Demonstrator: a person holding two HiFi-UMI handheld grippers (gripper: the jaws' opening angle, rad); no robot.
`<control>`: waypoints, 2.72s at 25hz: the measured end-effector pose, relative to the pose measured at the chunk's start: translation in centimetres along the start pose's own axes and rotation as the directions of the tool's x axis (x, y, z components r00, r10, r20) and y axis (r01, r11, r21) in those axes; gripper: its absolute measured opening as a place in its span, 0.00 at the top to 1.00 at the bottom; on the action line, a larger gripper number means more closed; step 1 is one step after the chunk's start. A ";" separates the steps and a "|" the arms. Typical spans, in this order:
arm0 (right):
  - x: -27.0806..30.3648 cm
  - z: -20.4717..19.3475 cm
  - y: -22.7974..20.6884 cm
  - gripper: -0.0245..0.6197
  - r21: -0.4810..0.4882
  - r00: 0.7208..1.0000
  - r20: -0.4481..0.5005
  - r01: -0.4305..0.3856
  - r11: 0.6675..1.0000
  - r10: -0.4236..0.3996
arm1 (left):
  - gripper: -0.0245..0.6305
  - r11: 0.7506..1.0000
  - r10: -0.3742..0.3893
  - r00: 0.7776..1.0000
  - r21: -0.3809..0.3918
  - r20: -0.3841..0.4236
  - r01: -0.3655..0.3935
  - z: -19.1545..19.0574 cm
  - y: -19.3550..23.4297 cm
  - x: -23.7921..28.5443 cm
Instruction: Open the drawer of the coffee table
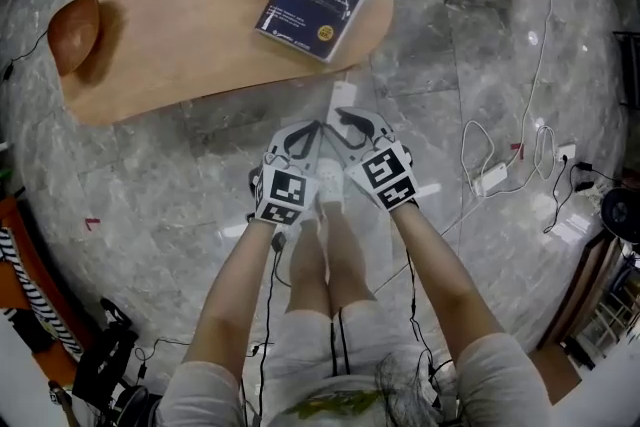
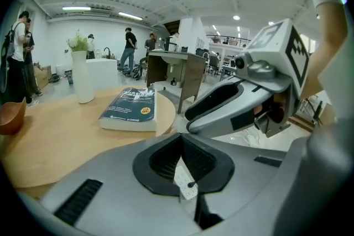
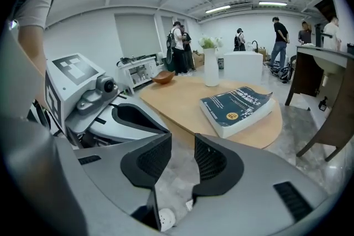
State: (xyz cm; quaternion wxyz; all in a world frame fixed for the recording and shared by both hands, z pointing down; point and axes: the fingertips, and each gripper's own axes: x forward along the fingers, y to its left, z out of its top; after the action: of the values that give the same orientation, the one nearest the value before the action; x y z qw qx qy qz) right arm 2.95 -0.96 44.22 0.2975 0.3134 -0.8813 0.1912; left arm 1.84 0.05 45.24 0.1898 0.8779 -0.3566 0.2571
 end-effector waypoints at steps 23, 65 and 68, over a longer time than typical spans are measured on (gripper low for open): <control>6.8 -8.6 -11.6 0.70 -0.141 0.978 -0.131 0.143 0.980 -0.161 | 0.95 0.997 0.022 0.996 0.073 -0.087 -0.016 -5.5 2.3 9.0; 10.3 -11.3 -15.0 0.80 -0.488 0.972 -0.218 -0.028 0.872 -0.091 | 0.95 0.996 0.057 0.985 0.077 -0.162 -0.045 -11.4 5.9 8.9; 10.2 -11.4 -15.0 0.81 -0.496 0.970 -0.223 -0.031 0.868 -0.093 | 0.95 0.995 0.070 0.986 0.081 -0.152 -0.058 -11.3 6.1 8.6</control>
State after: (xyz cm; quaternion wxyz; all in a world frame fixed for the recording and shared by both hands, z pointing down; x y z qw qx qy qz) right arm 11.12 -10.44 61.59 0.4751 0.2153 -0.8531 -0.0095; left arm -0.86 -2.81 60.23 0.1751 0.8500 -0.3586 0.3439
